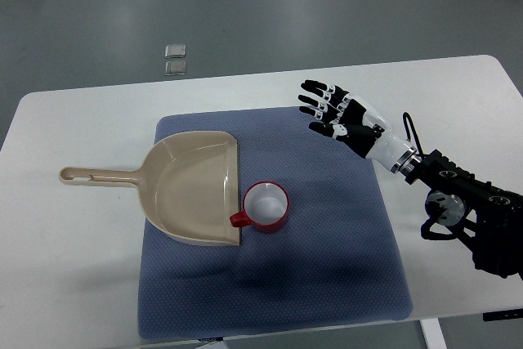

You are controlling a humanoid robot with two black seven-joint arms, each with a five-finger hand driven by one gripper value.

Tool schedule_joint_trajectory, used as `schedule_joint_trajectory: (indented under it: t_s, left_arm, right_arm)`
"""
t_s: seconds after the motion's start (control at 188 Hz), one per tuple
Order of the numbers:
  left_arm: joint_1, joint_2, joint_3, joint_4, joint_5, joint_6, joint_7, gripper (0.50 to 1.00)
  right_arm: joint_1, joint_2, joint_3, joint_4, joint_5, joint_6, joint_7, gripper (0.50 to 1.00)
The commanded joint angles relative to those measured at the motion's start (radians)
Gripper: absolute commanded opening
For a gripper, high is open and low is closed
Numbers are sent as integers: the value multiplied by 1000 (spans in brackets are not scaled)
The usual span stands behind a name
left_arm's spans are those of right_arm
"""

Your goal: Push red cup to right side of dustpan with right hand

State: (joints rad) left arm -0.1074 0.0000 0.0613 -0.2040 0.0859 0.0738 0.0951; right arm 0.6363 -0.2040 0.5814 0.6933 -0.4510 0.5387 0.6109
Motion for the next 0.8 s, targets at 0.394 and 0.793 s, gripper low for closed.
schedule_joint_trajectory:
  t_s: [0.394, 0.793]
  left_arm:
    - [0, 0, 0, 0, 0, 0, 0, 1000]
    - [0, 0, 2, 0, 0, 0, 0, 1000]
  right_arm:
    - [-4, 3, 74, 0, 318, -11, 0, 934]
    - [-9, 9, 80, 0, 597, -20, -60, 934]
